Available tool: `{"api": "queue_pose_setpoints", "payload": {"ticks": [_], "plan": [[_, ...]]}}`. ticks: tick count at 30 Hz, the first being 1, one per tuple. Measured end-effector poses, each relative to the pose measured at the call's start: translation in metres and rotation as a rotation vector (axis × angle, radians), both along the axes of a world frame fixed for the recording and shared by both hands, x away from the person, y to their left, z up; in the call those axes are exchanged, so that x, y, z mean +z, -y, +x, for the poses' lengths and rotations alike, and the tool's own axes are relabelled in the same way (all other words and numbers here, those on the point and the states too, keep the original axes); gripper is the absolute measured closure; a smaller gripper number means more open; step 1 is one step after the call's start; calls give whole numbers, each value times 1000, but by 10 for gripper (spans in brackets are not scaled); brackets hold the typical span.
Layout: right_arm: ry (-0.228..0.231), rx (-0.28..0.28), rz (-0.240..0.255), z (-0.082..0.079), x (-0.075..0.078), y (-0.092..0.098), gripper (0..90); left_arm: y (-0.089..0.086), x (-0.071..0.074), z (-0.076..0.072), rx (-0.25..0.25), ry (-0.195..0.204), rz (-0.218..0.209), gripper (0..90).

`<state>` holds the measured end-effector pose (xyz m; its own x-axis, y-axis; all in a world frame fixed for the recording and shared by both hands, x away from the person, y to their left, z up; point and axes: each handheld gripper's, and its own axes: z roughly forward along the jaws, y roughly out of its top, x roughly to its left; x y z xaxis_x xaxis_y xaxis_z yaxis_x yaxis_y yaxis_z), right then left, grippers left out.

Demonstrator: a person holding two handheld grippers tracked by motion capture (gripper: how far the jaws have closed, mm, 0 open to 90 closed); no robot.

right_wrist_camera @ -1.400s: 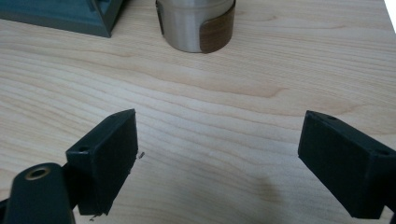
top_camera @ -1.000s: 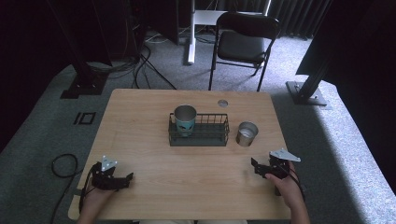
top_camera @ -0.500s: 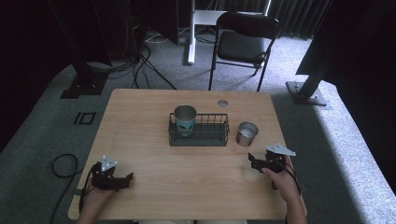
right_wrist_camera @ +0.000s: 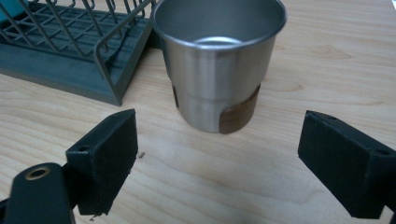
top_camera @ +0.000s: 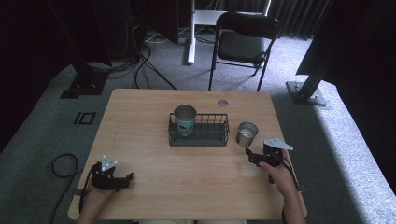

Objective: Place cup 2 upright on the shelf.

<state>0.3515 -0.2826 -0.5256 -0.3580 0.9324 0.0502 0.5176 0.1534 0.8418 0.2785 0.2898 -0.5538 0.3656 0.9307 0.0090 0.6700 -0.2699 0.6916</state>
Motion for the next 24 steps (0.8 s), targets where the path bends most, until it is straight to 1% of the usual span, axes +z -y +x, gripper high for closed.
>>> {"api": "queue_pose_setpoints", "payload": {"ticks": [3,6,10,16,19,24], "plan": [[4,-5,-12,5,0,-1,118,0,0,0,0,1,0,28],[14,-11,-13,9,0,-2,118,0,0,0,0,1,0,28],[18,-19,6,15,0,-2,118,0,0,0,0,0,0,28],[29,-17,4,24,5,-5,117,0,0,0,0,0,0,28],[34,-13,-15,31,8,-8,117,0,0,0,0,0,0,28],[39,-17,-11,37,10,-10,117,0,0,0,0,0,0,28]]}}
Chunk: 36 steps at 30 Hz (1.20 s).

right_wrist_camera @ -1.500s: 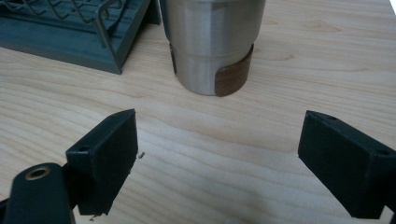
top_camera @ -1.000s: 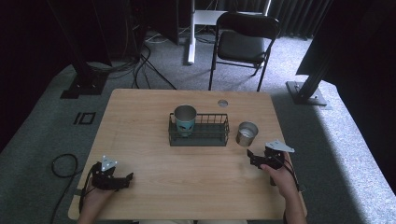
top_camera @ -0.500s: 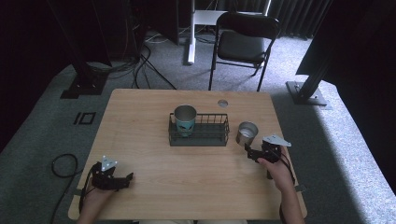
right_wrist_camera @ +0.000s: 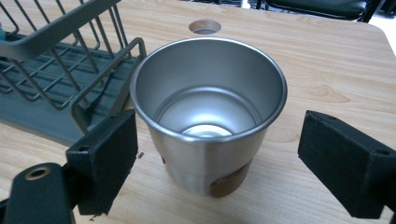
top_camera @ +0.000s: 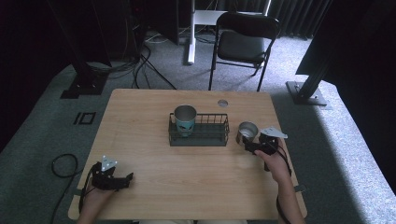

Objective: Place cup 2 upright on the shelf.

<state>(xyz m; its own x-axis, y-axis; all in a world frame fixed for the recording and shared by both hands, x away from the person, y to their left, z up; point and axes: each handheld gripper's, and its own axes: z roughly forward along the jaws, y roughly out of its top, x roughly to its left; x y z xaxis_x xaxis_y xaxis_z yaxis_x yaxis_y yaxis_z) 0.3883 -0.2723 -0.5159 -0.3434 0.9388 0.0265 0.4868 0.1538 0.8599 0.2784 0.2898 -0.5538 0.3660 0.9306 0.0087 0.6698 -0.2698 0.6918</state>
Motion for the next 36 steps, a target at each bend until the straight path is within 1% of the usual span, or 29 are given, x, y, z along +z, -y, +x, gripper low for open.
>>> {"api": "queue_pose_setpoints", "payload": {"ticks": [6,15,19,21,23,32,36], "plan": [[-12,0,-1,6,-1,-2,117,0,0,0,-5,0,0,28],[2,16,2,13,-1,-7,117,0,0,0,-5,0,1,28],[-1,23,2,16,-1,-11,117,0,0,0,-5,0,0,28],[2,20,-3,17,-1,-12,116,0,0,0,-5,0,0,28],[0,18,2,19,-2,-13,116,0,0,0,-5,0,0,28],[21,28,-27,21,-2,-15,116,0,0,0,-5,0,0,28],[22,18,-14,22,-2,-16,117,0,0,0,-5,0,1,28]]}}
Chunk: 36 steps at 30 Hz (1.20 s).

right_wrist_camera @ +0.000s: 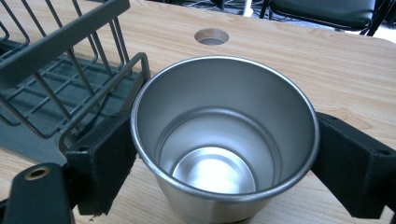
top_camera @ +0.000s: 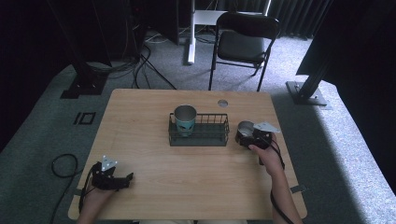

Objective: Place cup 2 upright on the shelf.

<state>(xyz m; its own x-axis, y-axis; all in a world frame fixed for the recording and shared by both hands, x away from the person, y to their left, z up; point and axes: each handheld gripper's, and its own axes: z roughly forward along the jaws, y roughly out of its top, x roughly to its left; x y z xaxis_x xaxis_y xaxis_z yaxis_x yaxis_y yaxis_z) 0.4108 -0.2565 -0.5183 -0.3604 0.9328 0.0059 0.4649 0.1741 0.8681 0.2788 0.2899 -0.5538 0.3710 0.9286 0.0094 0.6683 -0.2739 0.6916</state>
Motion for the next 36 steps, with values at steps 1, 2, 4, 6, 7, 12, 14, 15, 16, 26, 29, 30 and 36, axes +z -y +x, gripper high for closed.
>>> {"api": "queue_pose_setpoints", "payload": {"ticks": [1,2,4,6,7,12,14,15,16,26,29,30,36], "plan": [[1,-1,4,0,0,0,120,0,0,0,0,0,0,28],[5,0,5,0,1,0,129,0,0,0,0,0,-1,28],[9,2,-3,0,1,-1,131,0,0,0,0,0,-1,28],[3,5,-6,1,2,-2,134,0,0,0,0,0,0,28],[0,7,-9,1,3,-2,134,0,0,0,0,0,0,28],[2,5,-4,-1,9,-4,135,0,0,0,0,0,0,28],[3,-5,8,-2,14,-3,134,0,0,0,0,0,0,28],[6,-4,8,-2,16,-3,135,0,0,0,0,0,0,28],[10,-7,10,-2,19,-3,135,0,0,0,0,0,0,28],[20,-16,10,-6,38,1,136,0,0,0,0,0,-1,28],[21,-21,17,-7,43,4,136,0,0,0,0,0,0,28],[20,-21,19,-7,45,5,136,0,0,0,0,0,0,28],[25,-11,18,-10,56,6,136,0,0,0,0,0,0,28]]}}
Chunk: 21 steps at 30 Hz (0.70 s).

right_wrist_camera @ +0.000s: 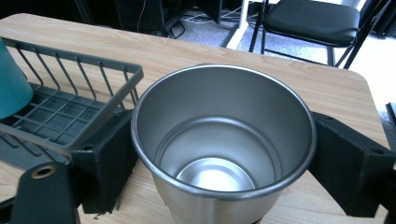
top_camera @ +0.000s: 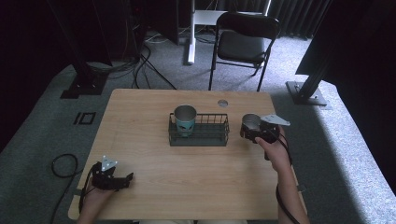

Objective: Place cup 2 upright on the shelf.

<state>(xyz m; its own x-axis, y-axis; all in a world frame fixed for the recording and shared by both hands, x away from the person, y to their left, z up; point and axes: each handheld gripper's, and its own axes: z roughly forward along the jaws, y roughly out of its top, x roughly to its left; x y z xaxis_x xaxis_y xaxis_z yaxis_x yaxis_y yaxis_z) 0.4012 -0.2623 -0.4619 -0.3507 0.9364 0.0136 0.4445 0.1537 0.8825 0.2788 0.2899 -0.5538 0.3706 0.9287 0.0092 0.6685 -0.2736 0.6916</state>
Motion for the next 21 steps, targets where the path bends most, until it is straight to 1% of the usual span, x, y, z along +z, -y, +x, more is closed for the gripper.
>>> {"api": "queue_pose_setpoints", "payload": {"ticks": [2,9,14,19,21], "plan": [[5,4,-7,0,4,-1,136,0,0,0,0,0,0,28],[25,12,-10,-2,19,-5,137,0,0,0,0,0,0,28],[32,19,-16,-2,27,-9,137,0,0,0,0,0,0,28],[40,31,-9,-2,37,-13,137,0,0,0,0,0,-1,28],[52,37,-6,-2,42,-14,137,0,0,0,0,0,0,28]]}}
